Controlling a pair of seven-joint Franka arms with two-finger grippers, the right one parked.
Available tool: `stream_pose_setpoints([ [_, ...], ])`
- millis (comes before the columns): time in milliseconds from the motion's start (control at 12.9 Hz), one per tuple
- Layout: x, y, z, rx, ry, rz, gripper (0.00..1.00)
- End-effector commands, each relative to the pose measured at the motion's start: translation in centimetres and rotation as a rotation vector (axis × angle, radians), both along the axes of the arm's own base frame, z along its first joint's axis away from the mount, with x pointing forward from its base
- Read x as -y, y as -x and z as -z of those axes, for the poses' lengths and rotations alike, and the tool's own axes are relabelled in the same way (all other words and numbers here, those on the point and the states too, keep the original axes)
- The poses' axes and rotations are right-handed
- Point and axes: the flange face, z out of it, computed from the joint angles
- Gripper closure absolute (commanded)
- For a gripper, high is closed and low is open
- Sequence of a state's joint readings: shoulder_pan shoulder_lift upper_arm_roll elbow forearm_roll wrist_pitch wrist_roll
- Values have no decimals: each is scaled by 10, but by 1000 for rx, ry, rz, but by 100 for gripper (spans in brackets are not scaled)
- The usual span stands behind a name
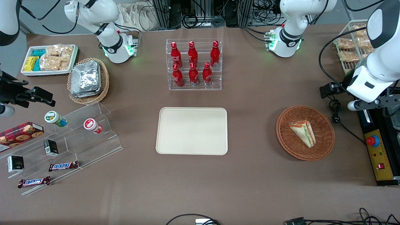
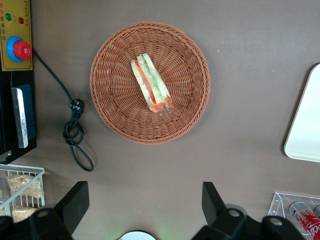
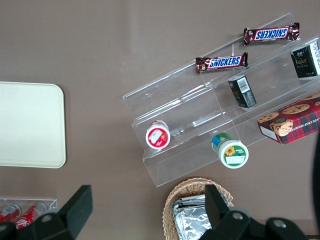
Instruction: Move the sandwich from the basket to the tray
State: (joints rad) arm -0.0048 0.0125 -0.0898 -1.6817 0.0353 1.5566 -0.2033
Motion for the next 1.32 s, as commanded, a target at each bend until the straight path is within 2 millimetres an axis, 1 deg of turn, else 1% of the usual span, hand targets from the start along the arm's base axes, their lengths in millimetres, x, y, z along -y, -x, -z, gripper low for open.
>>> stream_pose_setpoints([
  [0,0,3,-3,15,1,-8,0],
  [622,0,1,-2,13,3,-8,0],
  [856,-5,1,2,1,2,-16,0],
  [1011,-9,-2,8,-9,-1,-29,1],
  [1089,-16,-4,11,-15,-3,-59,1],
  [1244,-27,-10,25,-41,-3,-86,4],
])
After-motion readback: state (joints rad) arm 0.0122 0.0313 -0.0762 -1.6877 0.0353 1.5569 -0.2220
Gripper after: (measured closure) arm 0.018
